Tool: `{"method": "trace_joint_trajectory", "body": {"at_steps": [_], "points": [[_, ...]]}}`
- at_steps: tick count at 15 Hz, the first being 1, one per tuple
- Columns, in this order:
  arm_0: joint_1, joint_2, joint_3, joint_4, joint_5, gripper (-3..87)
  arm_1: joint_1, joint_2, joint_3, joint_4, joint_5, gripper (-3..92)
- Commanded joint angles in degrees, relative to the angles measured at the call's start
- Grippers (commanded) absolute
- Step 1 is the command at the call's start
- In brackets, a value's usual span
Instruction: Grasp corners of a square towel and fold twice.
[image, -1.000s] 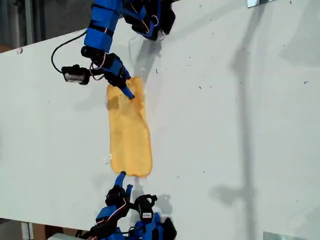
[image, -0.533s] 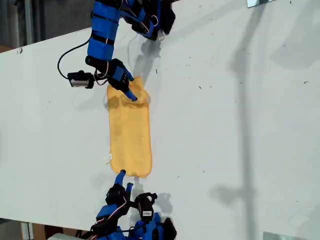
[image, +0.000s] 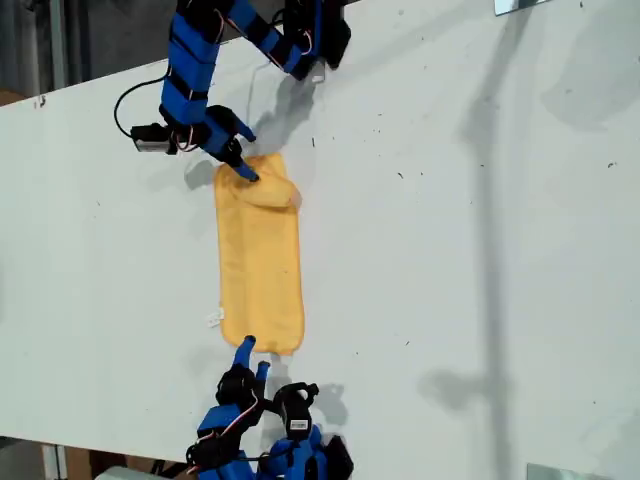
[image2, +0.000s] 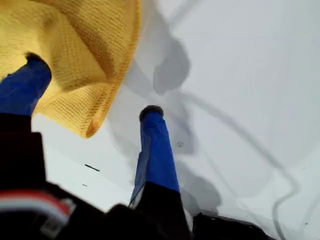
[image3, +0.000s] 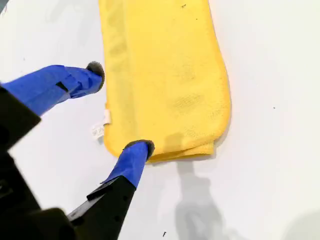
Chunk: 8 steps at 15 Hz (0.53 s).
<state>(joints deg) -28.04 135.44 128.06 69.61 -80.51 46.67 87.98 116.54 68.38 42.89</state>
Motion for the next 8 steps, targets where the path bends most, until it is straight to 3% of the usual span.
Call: {"method": "trace_joint_trajectory", "body": {"at_steps": [1,3,5,6,8], "points": [[1.05,0.62,-1.05,-0.35,-0.97,25.5,-4.66,-6.77,-7.38,-0.18,-0.26,38.6],[1.23,1.05,-1.05,0.0,-1.05,25.5,-5.36,-11.25,-9.23,0.26,0.44,35.1],[1.41,1.93,-0.79,0.26,-1.14,25.5,-3.16,-12.22,-7.73,0.18,0.44,8.8],[1.41,1.93,-0.79,0.26,-1.05,25.5,-1.32,-11.25,-6.06,0.0,0.35,0.0],[1.41,2.11,-0.09,0.44,-1.32,25.5,2.64,-5.71,-0.18,-1.41,0.44,-0.1]]}}
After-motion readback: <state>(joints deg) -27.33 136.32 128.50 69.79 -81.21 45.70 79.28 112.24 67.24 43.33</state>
